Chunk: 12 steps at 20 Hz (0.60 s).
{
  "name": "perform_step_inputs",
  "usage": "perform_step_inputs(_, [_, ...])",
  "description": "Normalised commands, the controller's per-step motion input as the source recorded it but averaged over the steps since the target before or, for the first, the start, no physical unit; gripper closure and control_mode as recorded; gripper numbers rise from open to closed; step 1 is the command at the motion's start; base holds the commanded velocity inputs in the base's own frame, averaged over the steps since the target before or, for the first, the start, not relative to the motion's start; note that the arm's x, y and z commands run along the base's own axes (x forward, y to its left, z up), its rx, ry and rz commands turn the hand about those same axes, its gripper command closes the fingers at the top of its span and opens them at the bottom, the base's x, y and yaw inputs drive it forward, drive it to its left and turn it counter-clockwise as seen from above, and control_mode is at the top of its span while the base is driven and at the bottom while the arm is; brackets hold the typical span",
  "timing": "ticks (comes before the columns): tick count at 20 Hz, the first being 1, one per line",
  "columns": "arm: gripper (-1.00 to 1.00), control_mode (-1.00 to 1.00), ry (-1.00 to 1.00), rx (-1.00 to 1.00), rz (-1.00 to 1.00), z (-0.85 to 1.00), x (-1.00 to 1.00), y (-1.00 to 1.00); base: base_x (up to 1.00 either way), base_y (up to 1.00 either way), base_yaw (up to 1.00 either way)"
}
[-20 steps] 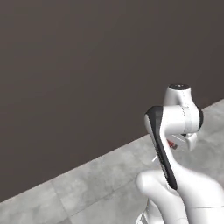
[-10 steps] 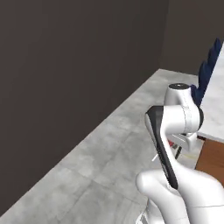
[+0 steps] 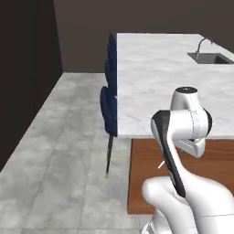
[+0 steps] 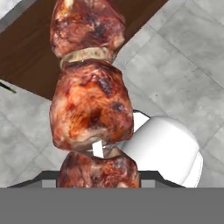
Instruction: Store the kebab skewer in the freezer for long-term storage. Close the freezer door after placing the cooked food.
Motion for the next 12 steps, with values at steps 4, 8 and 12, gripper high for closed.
perform_step_inputs(4, [1.0,1.0,0.0,0.0,0.0,0.0,0.0,0.0,0.0,-0.72,-0.81])
perform_step_inputs(8, [1.0,1.0,0.0,0.0,0.0,0.0,0.0,0.0,0.0,-0.68,-0.82])
perform_step_inputs(12, [1.0,1.0,0.0,0.0,0.0,0.0,0.0,0.0,0.1,-0.52,-0.77])
